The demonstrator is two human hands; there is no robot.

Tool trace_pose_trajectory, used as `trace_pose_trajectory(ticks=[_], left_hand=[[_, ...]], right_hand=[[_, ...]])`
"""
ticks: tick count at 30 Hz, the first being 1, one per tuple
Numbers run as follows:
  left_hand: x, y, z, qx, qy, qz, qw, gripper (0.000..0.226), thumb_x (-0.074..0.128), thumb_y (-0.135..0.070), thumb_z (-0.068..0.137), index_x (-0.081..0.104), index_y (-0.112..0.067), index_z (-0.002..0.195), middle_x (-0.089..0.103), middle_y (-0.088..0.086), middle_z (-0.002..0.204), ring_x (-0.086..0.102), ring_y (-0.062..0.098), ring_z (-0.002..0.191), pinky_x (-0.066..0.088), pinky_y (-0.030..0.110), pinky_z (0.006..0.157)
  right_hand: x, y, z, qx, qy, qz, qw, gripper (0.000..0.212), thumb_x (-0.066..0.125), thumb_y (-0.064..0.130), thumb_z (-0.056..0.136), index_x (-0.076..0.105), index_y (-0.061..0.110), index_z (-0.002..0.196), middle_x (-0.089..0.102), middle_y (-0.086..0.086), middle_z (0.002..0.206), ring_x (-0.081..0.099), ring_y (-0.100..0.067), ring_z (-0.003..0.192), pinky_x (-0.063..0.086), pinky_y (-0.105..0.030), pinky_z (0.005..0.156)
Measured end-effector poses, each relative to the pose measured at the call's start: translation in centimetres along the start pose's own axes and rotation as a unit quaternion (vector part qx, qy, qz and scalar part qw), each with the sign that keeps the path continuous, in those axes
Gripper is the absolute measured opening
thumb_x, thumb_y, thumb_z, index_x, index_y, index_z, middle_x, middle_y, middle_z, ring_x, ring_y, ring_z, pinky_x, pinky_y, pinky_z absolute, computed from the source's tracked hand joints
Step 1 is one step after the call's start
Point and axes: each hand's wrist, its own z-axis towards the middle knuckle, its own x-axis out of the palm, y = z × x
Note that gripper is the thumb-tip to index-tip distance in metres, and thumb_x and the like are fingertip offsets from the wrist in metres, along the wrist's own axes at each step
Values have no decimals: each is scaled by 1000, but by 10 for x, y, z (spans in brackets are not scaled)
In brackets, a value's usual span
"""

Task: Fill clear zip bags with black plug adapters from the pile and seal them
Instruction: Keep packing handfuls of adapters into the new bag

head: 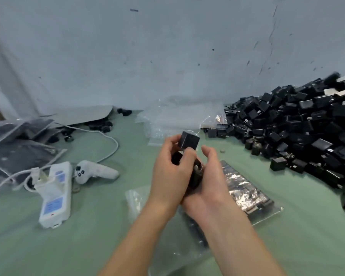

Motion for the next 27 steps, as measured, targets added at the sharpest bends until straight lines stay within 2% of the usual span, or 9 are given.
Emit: trace_pose_trajectory(ticks=[4,8,10,12,15,18,21,24,27], left_hand=[[-11,-3,-9,31,-60,-57,996,17,58,-24,86,61,-22,103,68,-16,75,63,6,76,50,20,72],[-29,-13,-14,22,-145,-161,976,14,58,-21,88,65,-18,100,63,-17,71,58,-3,64,47,10,59],[-56,-8,-17,-12,-174,-126,977,27,54,-31,83,67,-22,105,66,-13,77,59,0,71,50,15,66],[-91,4,-18,-81,-172,-15,982,27,54,-31,87,67,-25,110,69,-11,81,60,2,73,50,25,71],[-139,24,-20,-202,-96,172,959,17,53,-23,95,69,-21,100,69,-6,79,60,11,72,47,32,75],[-166,37,-32,-252,14,237,938,16,57,-22,95,68,-29,104,71,-11,76,62,2,64,47,23,70],[-169,43,-45,-212,132,284,926,20,60,-27,94,64,-42,107,70,-25,94,61,-12,87,41,6,76],[-154,46,-50,-137,188,368,900,17,54,-47,94,58,-52,109,61,-27,101,51,-3,104,39,20,93],[-138,51,-50,-56,190,459,866,26,43,-56,95,54,-43,113,46,-23,103,42,4,106,31,26,99]], right_hand=[[-2,-14,4,33,-6,55,998,25,57,41,89,64,24,105,72,-9,99,72,-28,86,58,-38,79],[-11,-25,9,49,4,122,991,14,59,27,88,69,18,95,73,-17,88,72,-34,78,59,-46,77],[-17,-22,9,31,2,154,988,19,58,19,86,72,13,98,72,-24,94,70,-40,83,59,-49,74],[-24,-14,8,14,-5,174,985,27,59,15,82,73,12,105,73,-24,100,68,-40,91,59,-47,73],[-31,-2,5,-16,-10,162,987,36,59,15,79,70,13,114,75,-19,91,70,-38,93,58,-42,71],[-35,10,6,-37,-30,143,989,31,59,16,84,72,13,112,75,-18,93,70,-39,94,57,-40,69],[-39,19,8,-65,-43,128,989,31,59,16,82,73,13,110,75,-15,94,70,-38,96,56,-39,73],[-45,22,9,-82,-43,124,988,37,61,14,77,73,13,112,76,-14,94,70,-39,96,56,-39,78],[-50,22,10,-75,-54,115,989,36,63,12,76,77,11,110,74,-19,103,70,-41,97,57,-40,82]])
